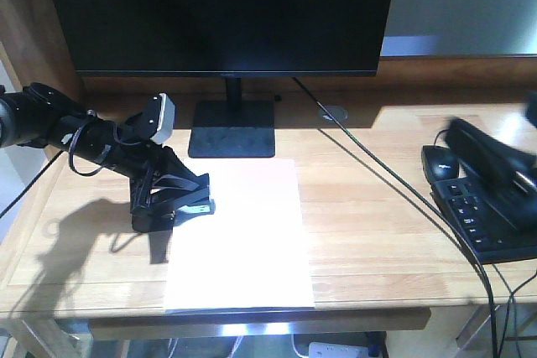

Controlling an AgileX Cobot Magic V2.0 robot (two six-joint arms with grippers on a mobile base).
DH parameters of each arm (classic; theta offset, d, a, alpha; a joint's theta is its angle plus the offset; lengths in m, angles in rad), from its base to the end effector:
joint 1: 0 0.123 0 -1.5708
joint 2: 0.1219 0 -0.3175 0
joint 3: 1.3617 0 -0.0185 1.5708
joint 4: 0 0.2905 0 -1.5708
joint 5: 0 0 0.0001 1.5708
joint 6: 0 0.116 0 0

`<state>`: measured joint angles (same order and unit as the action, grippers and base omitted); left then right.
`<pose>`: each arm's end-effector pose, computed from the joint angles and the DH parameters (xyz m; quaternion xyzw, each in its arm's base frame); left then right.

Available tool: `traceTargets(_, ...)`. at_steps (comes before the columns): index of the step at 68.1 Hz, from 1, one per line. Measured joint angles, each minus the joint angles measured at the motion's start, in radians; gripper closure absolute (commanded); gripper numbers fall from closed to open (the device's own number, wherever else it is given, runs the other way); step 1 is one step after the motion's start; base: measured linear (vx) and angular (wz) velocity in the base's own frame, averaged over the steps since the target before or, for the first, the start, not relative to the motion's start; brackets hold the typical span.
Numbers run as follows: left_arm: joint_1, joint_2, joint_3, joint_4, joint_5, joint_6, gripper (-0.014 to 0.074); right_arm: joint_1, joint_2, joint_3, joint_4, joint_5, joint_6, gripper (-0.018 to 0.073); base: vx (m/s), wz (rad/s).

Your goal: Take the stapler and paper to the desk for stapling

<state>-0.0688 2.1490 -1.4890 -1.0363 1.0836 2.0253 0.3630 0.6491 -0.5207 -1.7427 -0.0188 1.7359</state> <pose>0.4688 -0.1208 0.1506 0.6264 0.6509 -0.2695 0.3337 0.1668 0.0655 0.3456 -0.1392 0.7091 0.1290 0.6791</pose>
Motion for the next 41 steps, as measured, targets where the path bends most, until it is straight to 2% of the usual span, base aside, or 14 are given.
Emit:
traceTargets(20, 0.000, 0.000, 0.000, 0.000, 0.000, 0.000, 0.0603, 0.000, -0.375, 0.237, 0.000, 0.000, 0.000, -0.0020, 0.00, 0.00)
traceTargets(41, 0.000, 0.000, 0.000, 0.000, 0.000, 0.000, 0.0603, 0.000, -0.555, 0.401, 0.000, -0.011, 0.004, -0.0020, 0.00, 0.00)
